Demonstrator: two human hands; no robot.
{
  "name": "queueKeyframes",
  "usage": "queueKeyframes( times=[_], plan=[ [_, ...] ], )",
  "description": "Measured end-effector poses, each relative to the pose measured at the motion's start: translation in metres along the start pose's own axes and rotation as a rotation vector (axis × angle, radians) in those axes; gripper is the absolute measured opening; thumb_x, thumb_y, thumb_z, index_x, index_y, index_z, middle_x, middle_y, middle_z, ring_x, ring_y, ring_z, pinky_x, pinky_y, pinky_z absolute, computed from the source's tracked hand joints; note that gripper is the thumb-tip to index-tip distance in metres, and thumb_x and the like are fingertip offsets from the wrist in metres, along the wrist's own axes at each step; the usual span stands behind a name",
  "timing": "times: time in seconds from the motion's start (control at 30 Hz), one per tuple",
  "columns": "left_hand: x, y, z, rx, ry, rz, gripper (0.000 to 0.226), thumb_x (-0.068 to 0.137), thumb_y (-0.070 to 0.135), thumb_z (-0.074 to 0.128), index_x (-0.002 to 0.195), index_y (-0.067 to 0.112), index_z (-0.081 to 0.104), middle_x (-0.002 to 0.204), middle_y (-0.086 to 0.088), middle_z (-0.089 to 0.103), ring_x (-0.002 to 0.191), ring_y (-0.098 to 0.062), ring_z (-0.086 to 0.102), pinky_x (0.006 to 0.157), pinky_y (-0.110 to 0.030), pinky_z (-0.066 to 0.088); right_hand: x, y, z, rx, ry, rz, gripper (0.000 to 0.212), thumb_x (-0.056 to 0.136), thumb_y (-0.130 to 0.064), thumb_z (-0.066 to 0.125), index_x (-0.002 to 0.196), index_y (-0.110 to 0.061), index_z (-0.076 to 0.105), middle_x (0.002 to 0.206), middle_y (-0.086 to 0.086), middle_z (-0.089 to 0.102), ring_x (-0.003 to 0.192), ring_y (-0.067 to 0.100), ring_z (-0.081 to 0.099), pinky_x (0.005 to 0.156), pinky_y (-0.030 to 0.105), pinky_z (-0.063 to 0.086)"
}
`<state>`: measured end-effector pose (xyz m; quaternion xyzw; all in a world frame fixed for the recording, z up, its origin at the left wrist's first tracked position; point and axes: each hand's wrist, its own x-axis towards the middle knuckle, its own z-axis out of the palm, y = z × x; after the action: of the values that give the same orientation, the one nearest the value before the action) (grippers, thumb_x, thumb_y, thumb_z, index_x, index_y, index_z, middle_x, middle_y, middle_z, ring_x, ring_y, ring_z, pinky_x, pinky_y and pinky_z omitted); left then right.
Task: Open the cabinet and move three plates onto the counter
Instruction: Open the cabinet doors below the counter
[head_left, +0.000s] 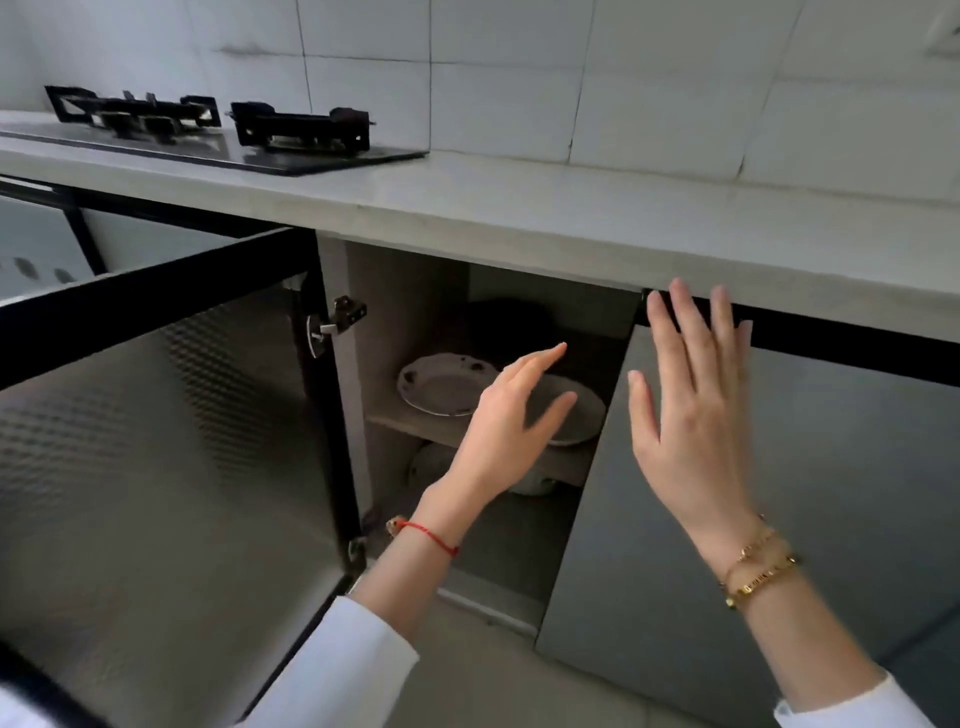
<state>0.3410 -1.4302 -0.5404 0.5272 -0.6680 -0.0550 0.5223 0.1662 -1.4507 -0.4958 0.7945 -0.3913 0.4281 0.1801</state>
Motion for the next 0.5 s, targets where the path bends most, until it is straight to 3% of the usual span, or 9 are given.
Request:
queueKeyframes(
  times=[0.23,0.5],
  plan=[
    [0.047,0.018,0.032,-0.130,-0.101,-0.031,0.055,0.094,0.030,0.060,0.144,0.017,0.042,0.144,0.003,0.052,0.134,-0.004,0.045,0.111,-0.027,0.040,0.017,0.032,-0.008,-0.047,-0.063,0.029,0.060,0.100,-0.017,0.045,0.153,-0.010,0.018,0.162,0.005,0.016,0.152,0.026,0.004,0.122,0.051,0.012],
    [0.057,0.023,0.038,-0.208,-0.156,-0.049,0.045,0.094,0.025,0.061,0.137,0.013,0.051,0.131,0.009,0.060,0.123,0.003,0.053,0.103,-0.015,0.043,0.024,0.037,-0.001,-0.003,-0.065,0.024,0.056,0.101,-0.017,0.041,0.152,-0.010,0.019,0.162,0.003,0.017,0.152,0.026,0.005,0.123,0.050,0.012]
  ],
)
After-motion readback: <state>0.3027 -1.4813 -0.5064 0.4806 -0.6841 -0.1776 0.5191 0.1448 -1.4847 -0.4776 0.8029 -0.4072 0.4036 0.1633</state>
